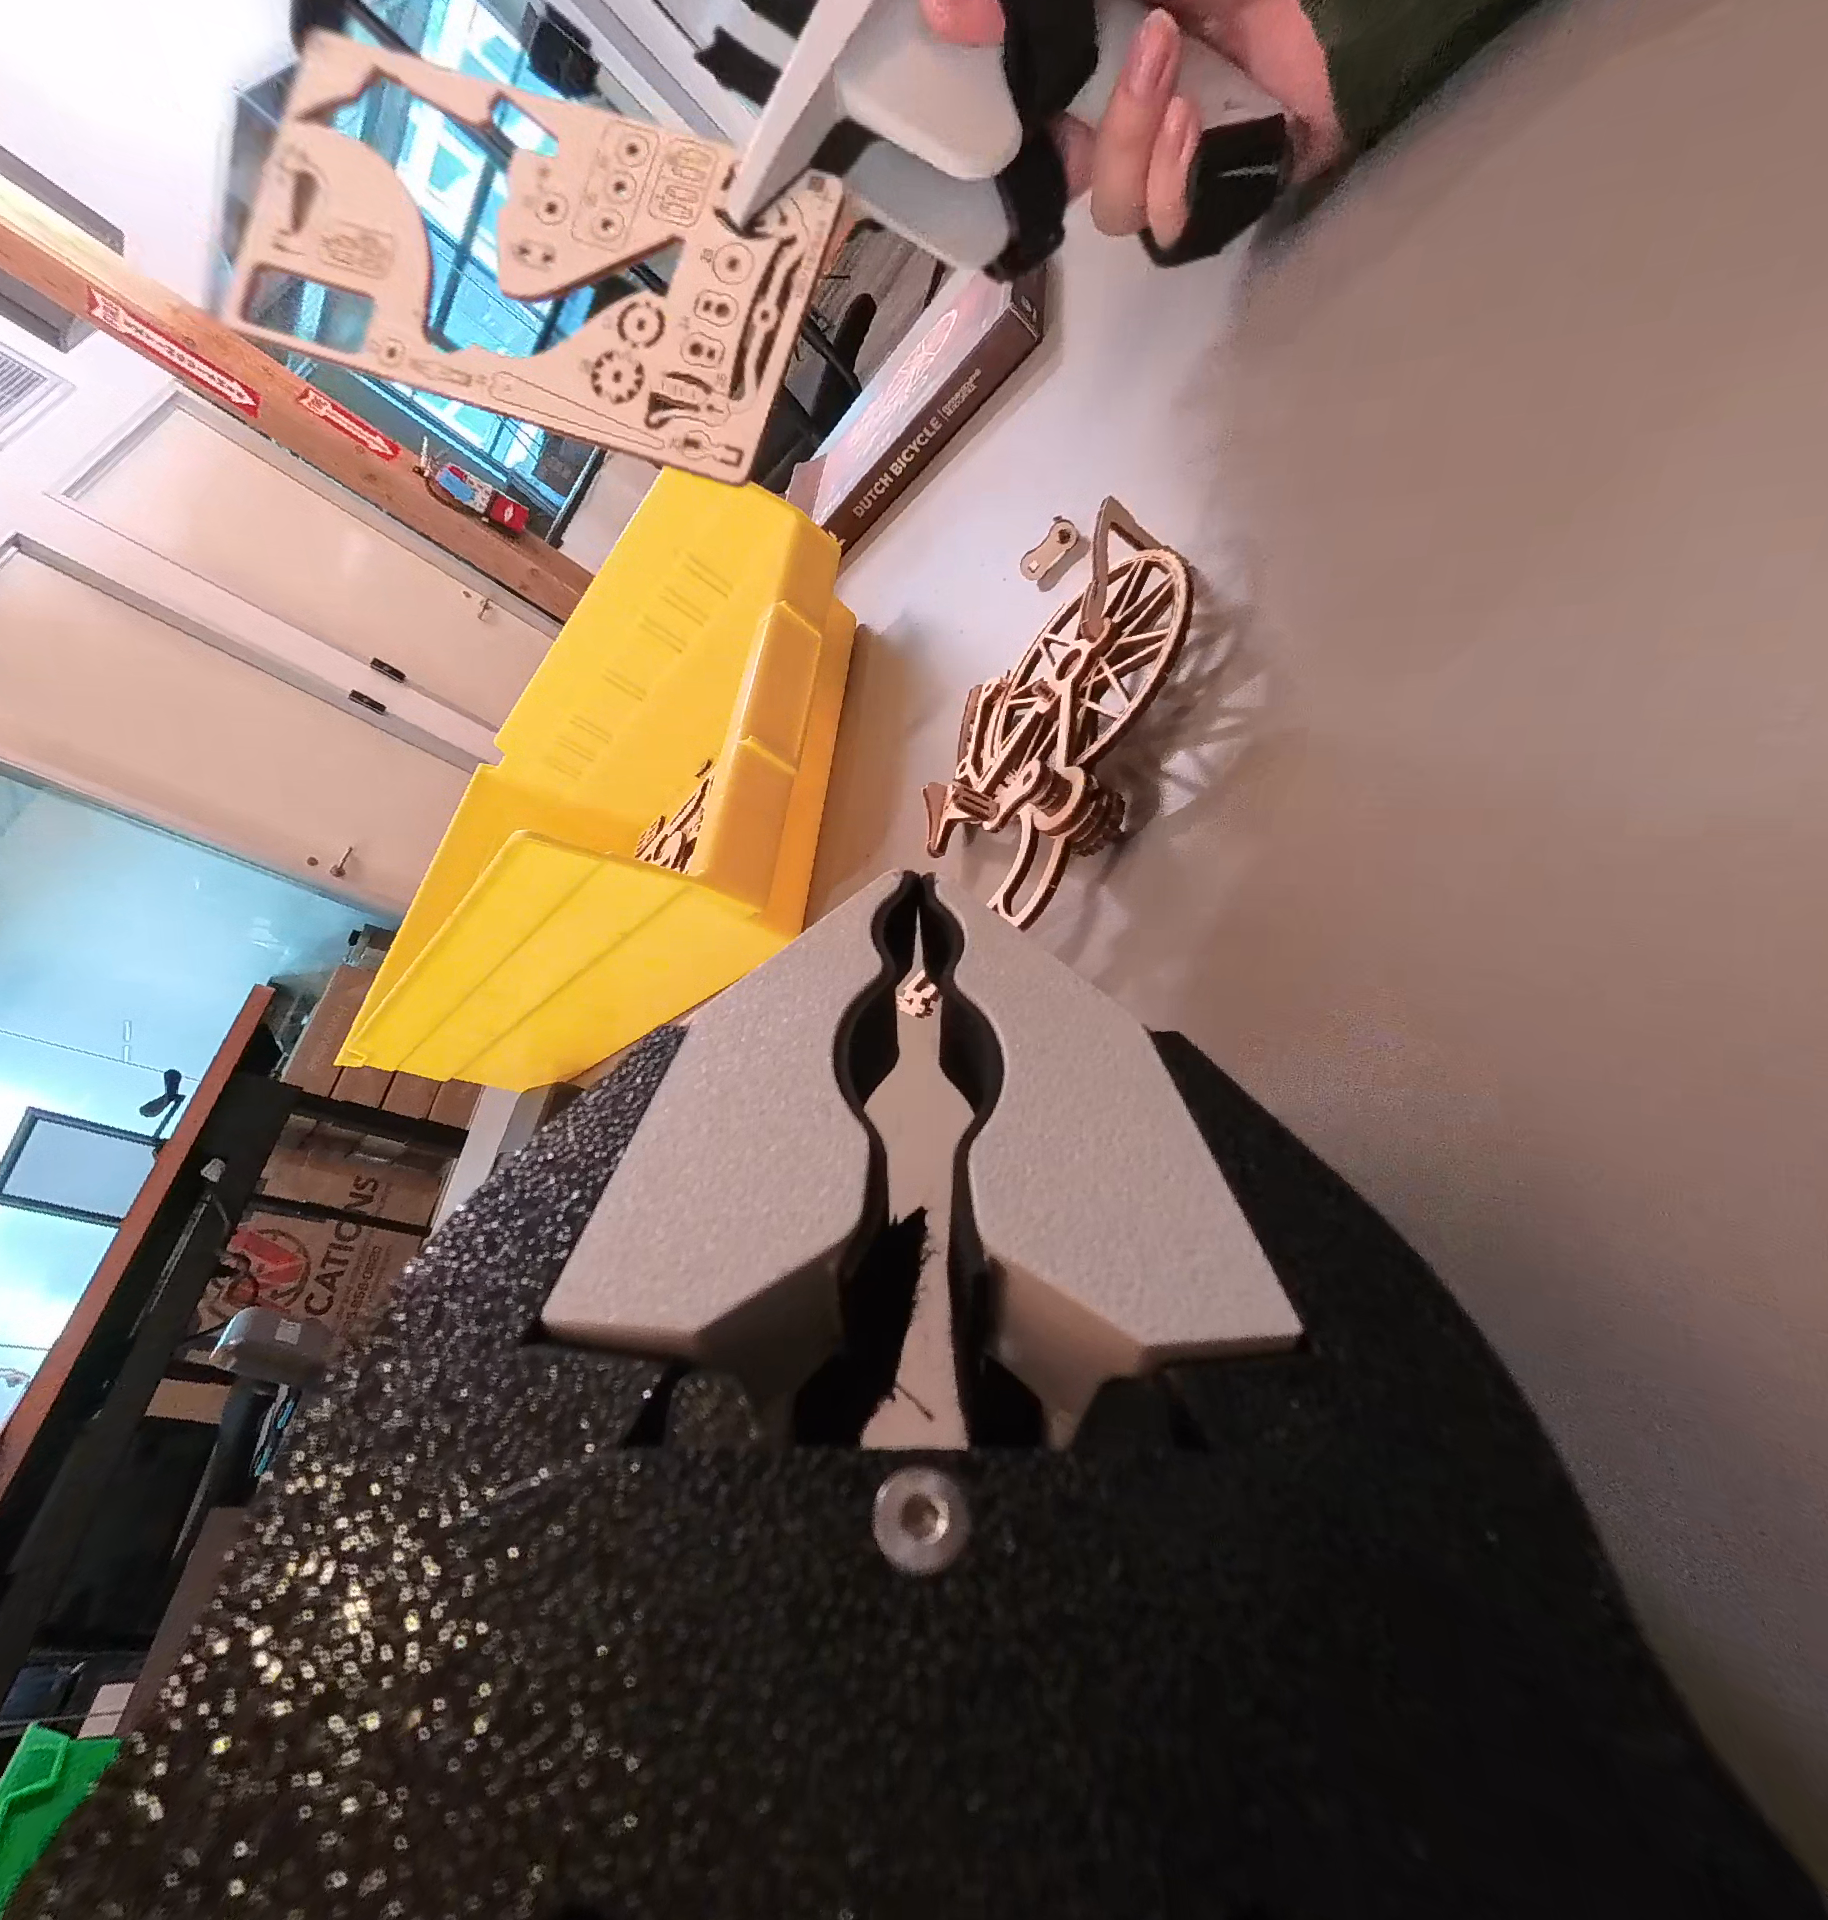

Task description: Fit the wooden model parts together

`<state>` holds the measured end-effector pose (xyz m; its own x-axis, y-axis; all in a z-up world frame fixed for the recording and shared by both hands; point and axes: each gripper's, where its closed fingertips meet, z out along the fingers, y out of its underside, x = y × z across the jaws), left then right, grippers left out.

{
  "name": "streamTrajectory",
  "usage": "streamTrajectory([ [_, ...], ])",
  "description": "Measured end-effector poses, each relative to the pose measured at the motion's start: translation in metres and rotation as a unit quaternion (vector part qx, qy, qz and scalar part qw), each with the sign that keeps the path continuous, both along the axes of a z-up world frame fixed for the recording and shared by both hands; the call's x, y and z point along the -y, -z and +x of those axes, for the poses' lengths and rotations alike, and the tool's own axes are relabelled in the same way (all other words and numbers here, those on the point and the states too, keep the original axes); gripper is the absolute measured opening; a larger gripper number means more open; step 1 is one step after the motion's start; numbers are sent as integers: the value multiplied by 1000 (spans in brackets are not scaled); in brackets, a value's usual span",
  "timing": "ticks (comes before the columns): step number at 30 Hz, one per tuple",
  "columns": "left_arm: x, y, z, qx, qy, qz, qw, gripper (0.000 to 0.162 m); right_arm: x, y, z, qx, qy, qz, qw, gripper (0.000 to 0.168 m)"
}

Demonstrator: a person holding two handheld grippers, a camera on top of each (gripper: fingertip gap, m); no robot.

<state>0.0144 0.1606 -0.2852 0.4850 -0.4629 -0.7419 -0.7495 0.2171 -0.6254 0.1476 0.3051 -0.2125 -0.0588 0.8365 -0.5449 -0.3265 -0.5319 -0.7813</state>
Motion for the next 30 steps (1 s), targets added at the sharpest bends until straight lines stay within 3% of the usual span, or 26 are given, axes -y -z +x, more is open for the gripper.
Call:
streamTrajectory([
  [1, 0, 0, 0, 0, 0, 0, 1000, 0, -4, -1, 4, -8, 3, -9, 1000, 1],
  [5, 0, 1, 1, -1, 1, -3, 1000, 0, -20, 0, 16, -26, 39, -25, 999, 0],
  [30, -2, 5, 3, -3, 2, -3, 1000, 0, -25, 3, 19, -29, 60, -33, 997, 0],
])
